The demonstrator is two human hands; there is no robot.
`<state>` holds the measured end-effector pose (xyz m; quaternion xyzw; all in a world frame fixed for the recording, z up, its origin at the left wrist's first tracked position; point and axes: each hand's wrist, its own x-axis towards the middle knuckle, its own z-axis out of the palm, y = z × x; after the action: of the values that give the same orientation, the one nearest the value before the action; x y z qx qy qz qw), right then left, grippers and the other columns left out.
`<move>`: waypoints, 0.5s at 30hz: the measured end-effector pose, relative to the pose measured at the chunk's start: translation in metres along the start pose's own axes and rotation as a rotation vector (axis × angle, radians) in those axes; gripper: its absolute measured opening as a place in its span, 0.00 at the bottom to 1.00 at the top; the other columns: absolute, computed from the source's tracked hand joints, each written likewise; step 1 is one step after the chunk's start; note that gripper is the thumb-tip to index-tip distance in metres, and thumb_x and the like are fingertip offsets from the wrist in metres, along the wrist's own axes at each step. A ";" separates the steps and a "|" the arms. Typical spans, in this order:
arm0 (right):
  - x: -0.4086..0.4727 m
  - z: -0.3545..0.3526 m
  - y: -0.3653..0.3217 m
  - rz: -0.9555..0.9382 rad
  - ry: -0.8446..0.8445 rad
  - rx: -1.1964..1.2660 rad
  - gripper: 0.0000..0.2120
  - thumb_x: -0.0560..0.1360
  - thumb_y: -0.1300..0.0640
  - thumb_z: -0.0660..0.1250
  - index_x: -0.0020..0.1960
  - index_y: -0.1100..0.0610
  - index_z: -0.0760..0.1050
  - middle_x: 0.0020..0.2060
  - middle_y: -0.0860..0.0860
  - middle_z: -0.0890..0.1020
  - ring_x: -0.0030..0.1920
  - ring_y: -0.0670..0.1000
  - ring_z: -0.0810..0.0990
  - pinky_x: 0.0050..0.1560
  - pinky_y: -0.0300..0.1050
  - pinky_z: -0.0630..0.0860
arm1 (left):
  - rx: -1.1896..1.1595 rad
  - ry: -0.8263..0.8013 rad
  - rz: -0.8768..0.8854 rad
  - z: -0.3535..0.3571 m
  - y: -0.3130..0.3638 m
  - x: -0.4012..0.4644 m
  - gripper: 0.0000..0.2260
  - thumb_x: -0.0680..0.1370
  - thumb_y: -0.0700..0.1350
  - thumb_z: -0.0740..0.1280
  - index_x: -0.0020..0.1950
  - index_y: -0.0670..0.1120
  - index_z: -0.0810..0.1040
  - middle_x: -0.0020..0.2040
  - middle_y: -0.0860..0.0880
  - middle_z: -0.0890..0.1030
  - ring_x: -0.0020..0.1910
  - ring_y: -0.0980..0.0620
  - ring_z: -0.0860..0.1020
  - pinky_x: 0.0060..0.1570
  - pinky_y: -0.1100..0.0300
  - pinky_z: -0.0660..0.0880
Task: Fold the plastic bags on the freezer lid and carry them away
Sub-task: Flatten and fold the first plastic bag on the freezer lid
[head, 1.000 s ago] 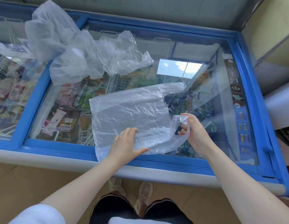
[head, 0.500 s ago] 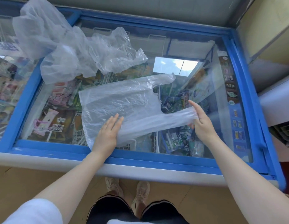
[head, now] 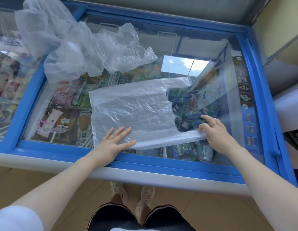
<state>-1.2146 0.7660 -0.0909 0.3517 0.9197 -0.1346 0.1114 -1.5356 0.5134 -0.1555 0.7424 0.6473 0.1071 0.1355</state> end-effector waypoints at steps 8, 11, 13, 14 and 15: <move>0.020 0.021 -0.155 -0.251 0.305 0.264 0.13 0.74 0.56 0.56 0.57 0.56 0.69 0.69 0.60 0.68 0.70 0.57 0.62 0.70 0.50 0.54 | -0.185 0.164 -0.001 -0.005 0.018 0.033 0.22 0.63 0.22 0.67 0.48 0.45 0.73 0.70 0.39 0.67 0.71 0.43 0.62 0.70 0.46 0.55; 0.049 0.046 -0.207 -0.277 0.123 0.150 0.25 0.79 0.53 0.53 0.75 0.53 0.55 0.76 0.54 0.51 0.76 0.54 0.49 0.73 0.48 0.43 | -0.413 0.039 -0.155 -0.012 0.018 0.014 0.05 0.73 0.45 0.67 0.41 0.45 0.74 0.74 0.47 0.58 0.75 0.53 0.50 0.73 0.58 0.47; 0.053 0.065 -0.208 -0.204 0.119 0.042 0.27 0.79 0.46 0.48 0.76 0.50 0.51 0.76 0.51 0.50 0.76 0.55 0.50 0.72 0.50 0.41 | -0.596 0.053 -0.319 -0.016 0.021 0.009 0.11 0.74 0.54 0.61 0.37 0.49 0.72 0.73 0.53 0.59 0.74 0.60 0.53 0.72 0.63 0.49; 0.051 0.069 -0.207 -0.155 0.118 0.018 0.28 0.77 0.43 0.48 0.75 0.49 0.54 0.76 0.51 0.55 0.75 0.55 0.55 0.72 0.51 0.44 | -0.668 0.142 -0.403 -0.018 0.020 0.008 0.10 0.76 0.54 0.60 0.38 0.50 0.71 0.71 0.55 0.62 0.72 0.61 0.56 0.72 0.60 0.55; 0.049 0.071 -0.202 -0.097 0.121 0.010 0.29 0.76 0.40 0.48 0.75 0.49 0.56 0.75 0.51 0.57 0.74 0.55 0.57 0.71 0.52 0.46 | -0.659 0.243 -0.479 -0.020 0.018 0.009 0.07 0.77 0.53 0.59 0.41 0.51 0.70 0.70 0.55 0.64 0.71 0.61 0.59 0.70 0.54 0.59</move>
<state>-1.3793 0.6280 -0.1383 0.3146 0.9400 -0.1229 0.0472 -1.5245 0.5210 -0.1307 0.4701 0.7439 0.3605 0.3095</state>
